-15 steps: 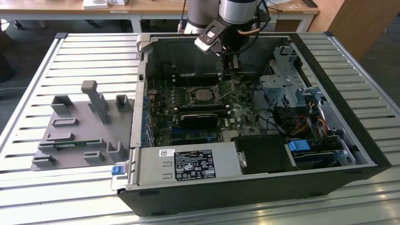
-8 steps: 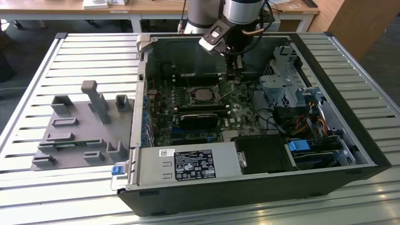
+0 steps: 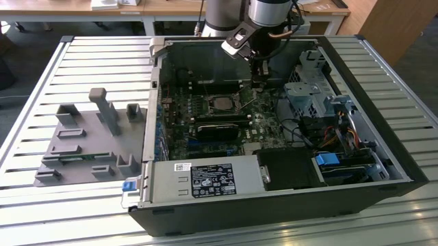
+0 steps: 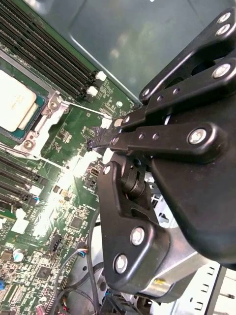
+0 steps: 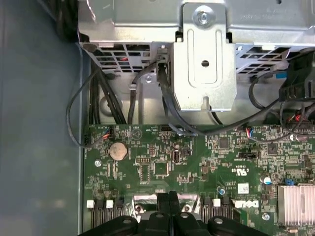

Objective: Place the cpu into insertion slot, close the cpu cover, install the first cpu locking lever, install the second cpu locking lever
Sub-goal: 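Close the cpu cover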

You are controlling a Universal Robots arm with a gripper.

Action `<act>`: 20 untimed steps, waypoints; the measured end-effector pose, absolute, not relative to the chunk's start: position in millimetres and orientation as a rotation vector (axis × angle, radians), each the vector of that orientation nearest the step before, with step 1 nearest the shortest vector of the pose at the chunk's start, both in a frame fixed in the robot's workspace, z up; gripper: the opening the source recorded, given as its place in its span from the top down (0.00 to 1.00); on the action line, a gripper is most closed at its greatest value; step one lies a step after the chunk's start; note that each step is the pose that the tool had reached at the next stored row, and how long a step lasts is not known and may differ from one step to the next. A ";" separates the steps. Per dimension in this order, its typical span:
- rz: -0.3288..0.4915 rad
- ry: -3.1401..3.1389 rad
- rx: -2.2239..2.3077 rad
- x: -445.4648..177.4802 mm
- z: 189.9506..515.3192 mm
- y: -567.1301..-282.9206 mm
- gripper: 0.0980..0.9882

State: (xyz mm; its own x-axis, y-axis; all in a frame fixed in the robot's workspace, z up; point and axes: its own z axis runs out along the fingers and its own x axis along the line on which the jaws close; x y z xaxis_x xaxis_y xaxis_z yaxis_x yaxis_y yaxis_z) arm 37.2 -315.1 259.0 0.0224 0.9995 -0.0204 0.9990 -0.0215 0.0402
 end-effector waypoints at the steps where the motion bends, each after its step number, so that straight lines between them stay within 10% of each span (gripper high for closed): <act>1: 0.021 2.167 2.215 37.6 258.8 -315.1 0.99; 20: 0.019 2.167 2.215 51.9 257.3 -312.0 0.99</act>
State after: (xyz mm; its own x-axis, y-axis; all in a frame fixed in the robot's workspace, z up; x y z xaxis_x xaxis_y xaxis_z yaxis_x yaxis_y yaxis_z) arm 51.9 -312.0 257.3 0.0223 0.9995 -0.0214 0.9990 -0.0214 0.0393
